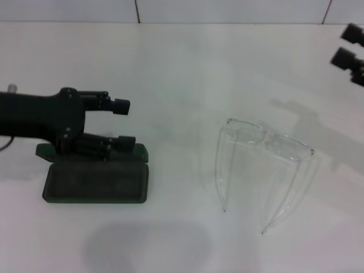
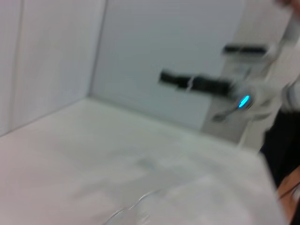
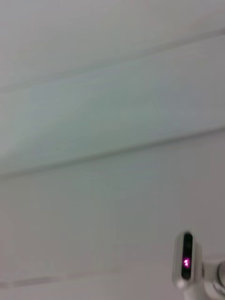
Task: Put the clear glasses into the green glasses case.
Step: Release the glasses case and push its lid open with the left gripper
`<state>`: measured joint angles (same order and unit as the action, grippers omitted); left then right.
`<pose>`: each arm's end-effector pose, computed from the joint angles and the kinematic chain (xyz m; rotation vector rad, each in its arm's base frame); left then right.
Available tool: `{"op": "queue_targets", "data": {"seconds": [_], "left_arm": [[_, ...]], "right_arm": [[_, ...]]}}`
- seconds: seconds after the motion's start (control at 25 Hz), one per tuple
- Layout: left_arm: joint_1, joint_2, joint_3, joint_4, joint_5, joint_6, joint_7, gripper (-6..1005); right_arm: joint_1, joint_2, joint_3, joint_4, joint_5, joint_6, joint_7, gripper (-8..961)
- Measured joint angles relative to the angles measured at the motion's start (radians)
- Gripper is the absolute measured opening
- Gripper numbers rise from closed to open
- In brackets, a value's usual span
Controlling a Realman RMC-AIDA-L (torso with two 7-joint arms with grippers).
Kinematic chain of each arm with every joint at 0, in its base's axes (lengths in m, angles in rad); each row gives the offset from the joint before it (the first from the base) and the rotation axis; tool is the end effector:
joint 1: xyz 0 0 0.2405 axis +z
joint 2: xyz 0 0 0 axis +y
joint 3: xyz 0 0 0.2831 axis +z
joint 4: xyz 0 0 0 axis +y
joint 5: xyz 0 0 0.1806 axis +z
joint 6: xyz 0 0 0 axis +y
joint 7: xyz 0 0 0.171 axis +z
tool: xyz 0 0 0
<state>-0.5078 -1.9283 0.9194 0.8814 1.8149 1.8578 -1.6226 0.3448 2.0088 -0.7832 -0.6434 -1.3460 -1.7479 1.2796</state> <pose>-0.2245 0.3053 0.0264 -3.0182 -0.4852 -0.6987 0.2445 0.3016 0.0513 -2.3197 0.4229 1.3139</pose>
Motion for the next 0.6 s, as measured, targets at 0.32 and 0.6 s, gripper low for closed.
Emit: {"op": "queue_targets", "data": {"seconds": [0.32, 0.6], "left_arm": [[-0.086, -0.031, 0.018, 0.257, 0.357, -0.053, -0.187, 858], [-0.137, -0.066, 0.093, 0.316, 0.550, -0.035, -0.254, 718]], "right_arm": [[-0.039, -0.013, 0.079, 0.022, 0.000, -0.005, 0.005, 746], [-0.049, -0.013, 0.096, 0.023, -0.005, 0.002, 0.005, 745]]}}
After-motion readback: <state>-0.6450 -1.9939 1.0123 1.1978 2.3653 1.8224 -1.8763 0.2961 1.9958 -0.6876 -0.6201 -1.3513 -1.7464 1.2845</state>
